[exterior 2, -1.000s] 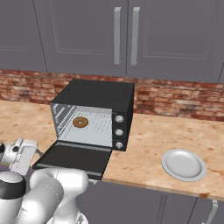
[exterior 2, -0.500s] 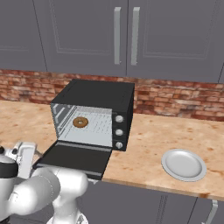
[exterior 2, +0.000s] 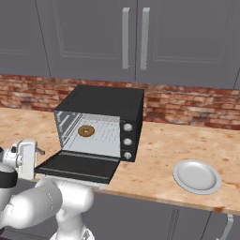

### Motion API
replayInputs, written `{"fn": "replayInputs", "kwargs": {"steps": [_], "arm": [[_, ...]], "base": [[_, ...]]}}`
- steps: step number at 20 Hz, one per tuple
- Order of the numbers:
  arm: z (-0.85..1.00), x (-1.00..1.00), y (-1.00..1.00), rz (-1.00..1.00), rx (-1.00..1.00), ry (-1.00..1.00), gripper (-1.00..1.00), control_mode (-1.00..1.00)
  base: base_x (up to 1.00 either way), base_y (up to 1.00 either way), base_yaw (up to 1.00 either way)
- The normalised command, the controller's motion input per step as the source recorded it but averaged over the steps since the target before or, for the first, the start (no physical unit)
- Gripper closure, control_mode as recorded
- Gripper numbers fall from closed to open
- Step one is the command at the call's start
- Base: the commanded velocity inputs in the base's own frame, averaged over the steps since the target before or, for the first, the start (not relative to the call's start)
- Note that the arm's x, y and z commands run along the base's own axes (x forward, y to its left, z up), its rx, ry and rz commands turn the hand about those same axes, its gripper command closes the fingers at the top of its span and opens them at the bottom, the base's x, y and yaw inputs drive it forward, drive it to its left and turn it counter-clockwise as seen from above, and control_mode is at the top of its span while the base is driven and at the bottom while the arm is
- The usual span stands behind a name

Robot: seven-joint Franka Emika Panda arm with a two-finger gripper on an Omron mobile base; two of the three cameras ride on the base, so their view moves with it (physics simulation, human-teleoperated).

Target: Pick up the bagel from the plate, place it on the toaster oven rack, close the door, and set the timer.

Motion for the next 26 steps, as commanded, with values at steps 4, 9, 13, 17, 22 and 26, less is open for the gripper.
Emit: {"fn": "replayInputs", "kwargs": {"steps": [4, 9, 13, 17, 22, 26], "arm": [[0.56, 0.45, -0.38, 0.00, -0.13, 0.00, -1.00, -1.00], [0.25, 0.39, -0.29, 0.17, -0.17, 0.00, -1.00, -1.00], [0.16, 0.28, -0.04, 0.38, -0.18, 0.00, -1.00, -1.00], [0.34, 0.82, -0.01, 0.38, -0.15, 0.00, -1.00, -1.00], [0.30, 0.65, 0.00, 0.35, -0.19, 0.00, -1.00, -1.00], [0.09, 0.22, 0.00, 0.35, -0.25, 0.00, -1.00, -1.00]], "base": [[0.00, 0.00, 0.00], [0.00, 0.00, 0.00], [0.00, 0.00, 0.00], [0.00, 0.00, 0.00], [0.00, 0.00, 0.00], [0.00, 0.00, 0.00]]}}
